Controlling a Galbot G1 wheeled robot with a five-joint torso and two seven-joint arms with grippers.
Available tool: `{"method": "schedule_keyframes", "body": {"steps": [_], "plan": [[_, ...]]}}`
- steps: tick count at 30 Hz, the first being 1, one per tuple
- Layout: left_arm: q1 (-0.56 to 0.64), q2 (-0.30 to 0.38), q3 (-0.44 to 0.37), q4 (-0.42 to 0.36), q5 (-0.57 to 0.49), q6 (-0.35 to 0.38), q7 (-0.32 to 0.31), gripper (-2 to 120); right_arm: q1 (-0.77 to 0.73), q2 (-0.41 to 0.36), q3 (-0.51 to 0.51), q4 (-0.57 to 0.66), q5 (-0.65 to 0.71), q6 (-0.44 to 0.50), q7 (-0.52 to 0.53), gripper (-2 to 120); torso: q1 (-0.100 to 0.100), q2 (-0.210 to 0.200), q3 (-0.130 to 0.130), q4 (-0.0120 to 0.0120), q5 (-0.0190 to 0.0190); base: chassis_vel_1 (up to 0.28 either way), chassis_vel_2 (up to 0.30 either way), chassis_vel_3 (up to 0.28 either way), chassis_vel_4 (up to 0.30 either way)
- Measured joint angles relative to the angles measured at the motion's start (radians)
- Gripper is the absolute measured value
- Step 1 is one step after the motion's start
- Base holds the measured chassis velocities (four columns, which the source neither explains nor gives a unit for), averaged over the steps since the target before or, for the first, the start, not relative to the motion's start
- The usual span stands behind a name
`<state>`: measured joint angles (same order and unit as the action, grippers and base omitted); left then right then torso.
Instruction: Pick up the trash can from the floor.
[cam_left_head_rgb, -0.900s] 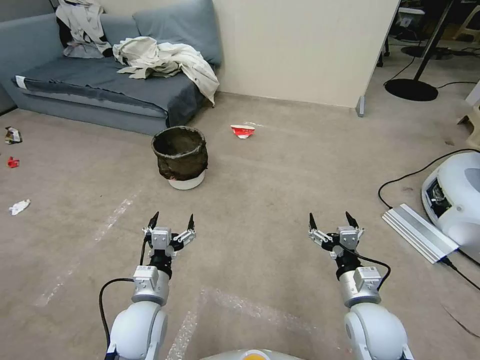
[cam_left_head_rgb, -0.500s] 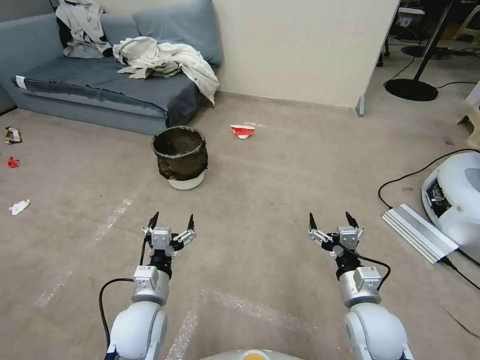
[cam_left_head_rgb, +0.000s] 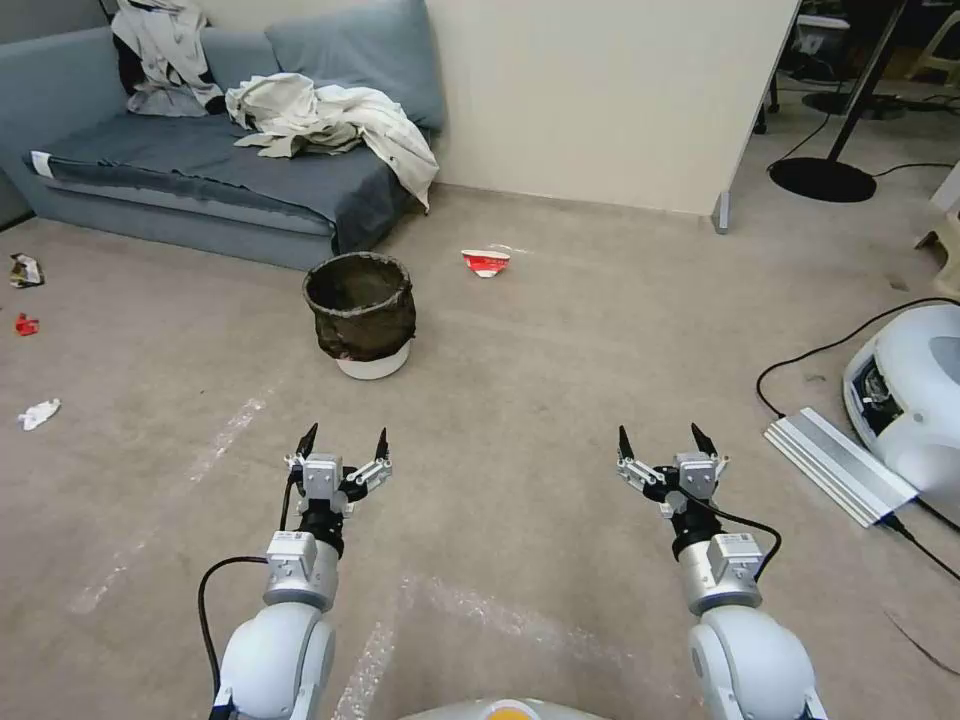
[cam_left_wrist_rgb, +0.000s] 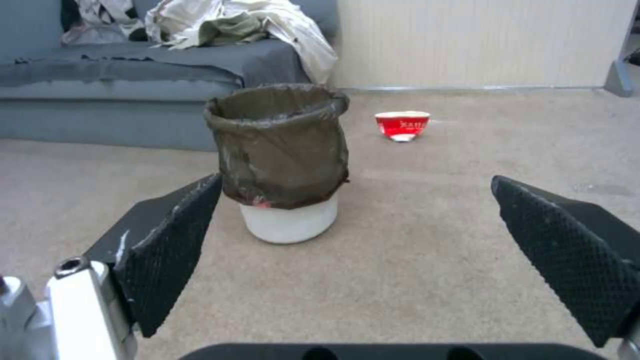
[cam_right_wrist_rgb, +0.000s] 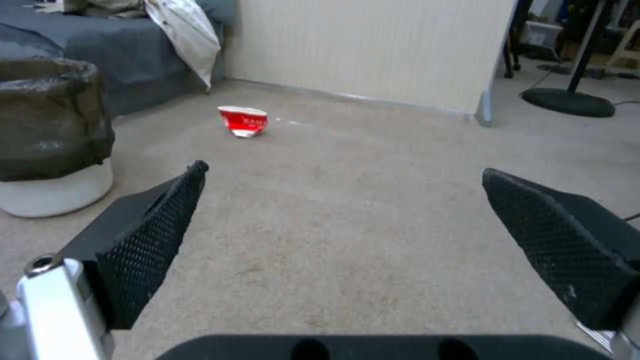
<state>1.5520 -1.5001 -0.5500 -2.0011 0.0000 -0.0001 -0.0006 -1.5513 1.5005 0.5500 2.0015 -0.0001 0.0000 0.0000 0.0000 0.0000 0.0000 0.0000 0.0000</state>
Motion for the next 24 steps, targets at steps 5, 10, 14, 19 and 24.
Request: {"method": "schedule_keyframes", "body": {"steps": [5,10,14,19,24], "plan": [[0.054,-0.008,0.004,-0.101,0.006,-0.002,-0.021,100,-0.041,0.02,0.007,0.106,-0.014,-0.004,0.015,100,0.0,0.0,0.0,0.0,-0.0001,0.0,0.0,0.0,0.0],[0.132,-0.021,0.012,-0.245,0.015,-0.006,-0.052,100,-0.103,0.05,0.018,0.262,-0.037,-0.012,0.041,100,0.0,0.0,0.0,-0.0001,0.0,0.0,0.0,0.0,0.0],[0.166,-0.025,0.014,-0.307,0.018,-0.008,-0.065,100,-0.141,0.066,0.027,0.361,-0.046,-0.022,0.053,100,0.0,0.0,0.0,-0.0003,0.0006,0.0,0.0,0.0,0.0],[0.194,-0.026,0.014,-0.354,0.017,-0.007,-0.074,100,-0.158,0.058,0.038,0.397,-0.034,-0.044,0.044,100,0.0,0.0,0.0,0.0001,0.0011,0.0,0.0,0.0,0.0],[0.261,-0.026,0.012,-0.473,0.003,0.002,-0.102,100,-0.161,0.049,0.043,0.399,-0.024,-0.048,0.034,100,0.0,0.0,0.0,0.0,-0.0006,0.0,0.0,0.0,0.0]]}}
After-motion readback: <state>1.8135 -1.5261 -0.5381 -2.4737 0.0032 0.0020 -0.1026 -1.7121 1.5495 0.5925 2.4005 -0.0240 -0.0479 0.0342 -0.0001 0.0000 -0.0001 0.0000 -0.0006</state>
